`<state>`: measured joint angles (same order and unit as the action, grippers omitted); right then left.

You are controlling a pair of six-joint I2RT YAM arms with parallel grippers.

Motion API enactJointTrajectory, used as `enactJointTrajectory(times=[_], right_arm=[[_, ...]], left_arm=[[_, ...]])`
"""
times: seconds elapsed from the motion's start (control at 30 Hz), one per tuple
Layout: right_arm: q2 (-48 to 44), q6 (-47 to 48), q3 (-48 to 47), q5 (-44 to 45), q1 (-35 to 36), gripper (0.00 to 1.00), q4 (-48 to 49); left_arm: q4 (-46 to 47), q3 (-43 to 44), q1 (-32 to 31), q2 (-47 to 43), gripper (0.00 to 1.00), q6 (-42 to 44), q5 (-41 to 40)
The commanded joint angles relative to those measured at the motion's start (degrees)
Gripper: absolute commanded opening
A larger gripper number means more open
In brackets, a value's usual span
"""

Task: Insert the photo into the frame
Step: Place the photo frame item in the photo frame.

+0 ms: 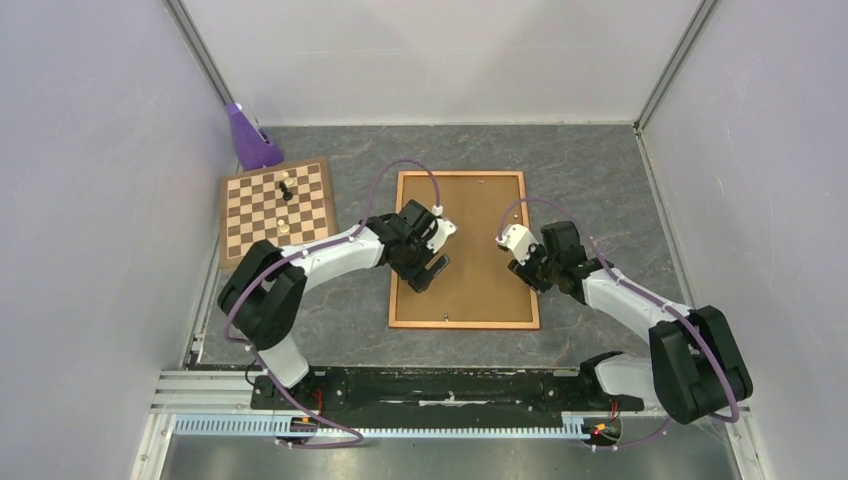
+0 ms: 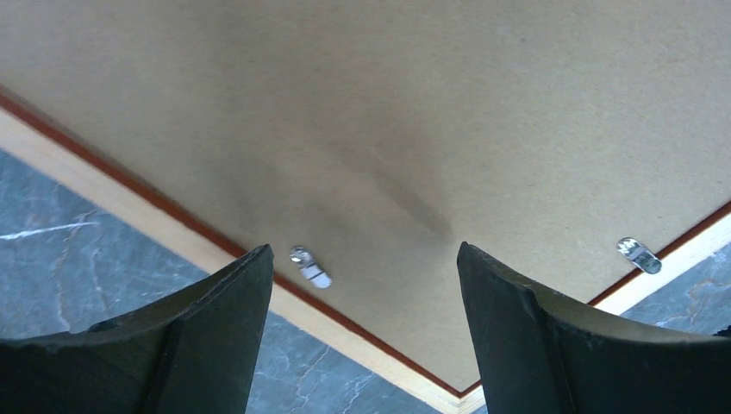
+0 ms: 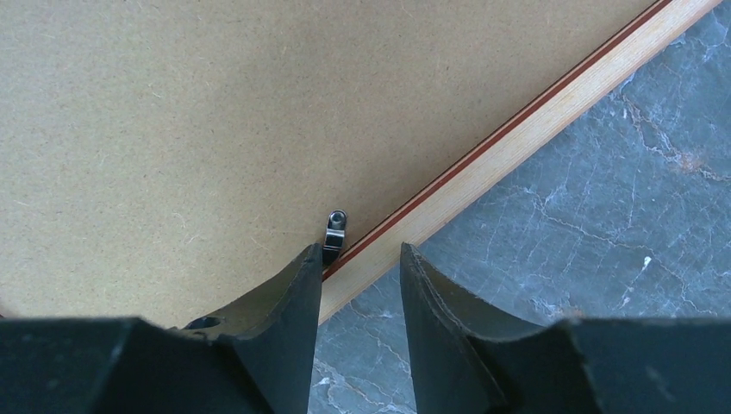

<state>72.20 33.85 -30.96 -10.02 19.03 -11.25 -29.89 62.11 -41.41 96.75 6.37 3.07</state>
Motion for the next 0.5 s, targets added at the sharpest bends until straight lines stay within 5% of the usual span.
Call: enactJointTrajectory(times=[0.0, 0.47], right_arm=[[2.0, -0.1, -0.5, 2.8, 0.1, 0.40, 0.7], [3.1, -0.8, -1.7, 6.3, 0.1, 0.39, 0.4]], left_arm=[[2.4, 1.0, -2.6, 0.6, 0.84, 1.8, -0.6], [3.5, 2.6, -8.0, 6.2, 0.82, 3.0, -0.3]])
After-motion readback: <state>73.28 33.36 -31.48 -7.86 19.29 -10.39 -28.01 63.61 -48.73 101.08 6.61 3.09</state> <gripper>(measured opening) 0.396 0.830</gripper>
